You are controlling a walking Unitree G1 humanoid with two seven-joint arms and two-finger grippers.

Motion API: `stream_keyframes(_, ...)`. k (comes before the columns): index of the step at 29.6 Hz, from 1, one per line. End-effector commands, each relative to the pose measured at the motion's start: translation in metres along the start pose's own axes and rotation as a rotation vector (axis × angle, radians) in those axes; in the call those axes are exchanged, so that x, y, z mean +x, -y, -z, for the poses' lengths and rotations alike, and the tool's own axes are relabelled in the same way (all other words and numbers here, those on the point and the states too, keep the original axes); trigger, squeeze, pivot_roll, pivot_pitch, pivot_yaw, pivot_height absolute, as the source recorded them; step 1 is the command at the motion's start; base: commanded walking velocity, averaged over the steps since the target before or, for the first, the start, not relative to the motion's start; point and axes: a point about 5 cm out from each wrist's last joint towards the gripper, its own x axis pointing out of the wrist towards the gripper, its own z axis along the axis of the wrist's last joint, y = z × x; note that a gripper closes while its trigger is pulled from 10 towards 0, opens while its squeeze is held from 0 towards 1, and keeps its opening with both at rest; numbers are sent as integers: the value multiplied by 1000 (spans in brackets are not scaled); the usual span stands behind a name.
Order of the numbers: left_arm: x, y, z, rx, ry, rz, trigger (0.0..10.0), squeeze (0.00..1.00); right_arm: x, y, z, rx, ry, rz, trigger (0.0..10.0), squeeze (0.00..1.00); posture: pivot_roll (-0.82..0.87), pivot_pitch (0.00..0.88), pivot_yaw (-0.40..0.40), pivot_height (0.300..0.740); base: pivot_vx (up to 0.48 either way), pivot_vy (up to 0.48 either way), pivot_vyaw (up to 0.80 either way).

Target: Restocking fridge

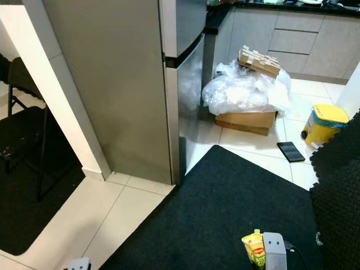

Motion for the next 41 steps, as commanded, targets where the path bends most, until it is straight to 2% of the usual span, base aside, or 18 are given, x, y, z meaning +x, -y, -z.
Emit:
stream_keyframes(1, -1, 2, 7, -3, -20, 3, 10000, 0, 0, 1, 3, 20, -14, 14, 10000, 0, -21, 0, 1, 740, 0, 0, 0)
stream_keyframes(8, 1, 4, 0, -15, 2, 9, 10000, 0, -1, 0, 4, 20, -21, 10, 10000, 0, -23, 0, -2, 740, 0, 0, 0)
stream_keyframes(18, 1, 5, 1, 8, -7, 22, 10000, 0, -1, -1, 7, 11, -28, 5, 10000, 0, -18, 0, 4, 740, 0, 0, 0)
stream_keyframes(33, 3, 13, 2, 14, -9, 46, 10000, 0, -2, 3, 8, 5, -32, 13, 10000, 0, -24, 0, 2, 740, 259, 0, 0)
stream_keyframes(41, 2, 12, 4, 15, -14, 47, 10000, 0, -3, 7, 11, 1, -41, 21, 10000, 0, -21, 0, -1, 740, 282, 0, 0)
